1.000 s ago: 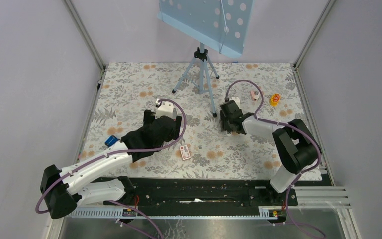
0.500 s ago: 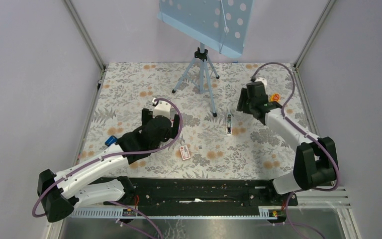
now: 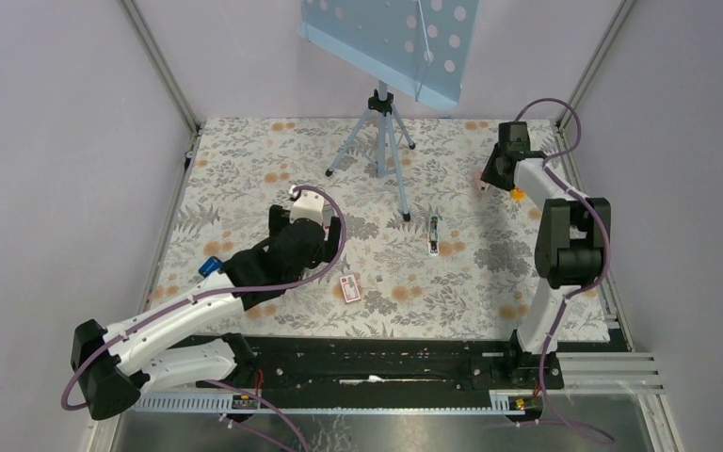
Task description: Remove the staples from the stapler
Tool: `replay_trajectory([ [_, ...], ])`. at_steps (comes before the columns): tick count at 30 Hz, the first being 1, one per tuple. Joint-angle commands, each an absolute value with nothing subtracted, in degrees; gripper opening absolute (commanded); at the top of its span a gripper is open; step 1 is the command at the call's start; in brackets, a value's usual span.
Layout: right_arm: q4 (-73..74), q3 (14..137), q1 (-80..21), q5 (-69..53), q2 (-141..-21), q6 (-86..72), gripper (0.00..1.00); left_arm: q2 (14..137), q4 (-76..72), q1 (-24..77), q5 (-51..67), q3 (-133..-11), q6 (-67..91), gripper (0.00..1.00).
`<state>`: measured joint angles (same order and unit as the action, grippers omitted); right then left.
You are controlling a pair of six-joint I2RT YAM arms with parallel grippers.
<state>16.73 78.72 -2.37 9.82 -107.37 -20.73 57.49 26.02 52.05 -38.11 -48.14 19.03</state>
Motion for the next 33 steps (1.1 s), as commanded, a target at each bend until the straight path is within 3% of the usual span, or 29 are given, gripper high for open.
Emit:
replay_trajectory([
  [1,19.4,85.6,-0.5,6.5,-111.6,-20.0,0.4,58.2,24.5,51.8,-37.5,-48.2,18.3,0.99],
  [20,24.3,101.6,3.4,3.1,-125.9,-20.1,0.35,59.8,24.8,51.8,-36.7,-48.7,18.1,0.99],
  [33,25.2,103.0,3.5,0.1,-128.3,-19.6,0.37,59.8,24.9,51.8,-36.5,-48.8,17.9,0.99],
])
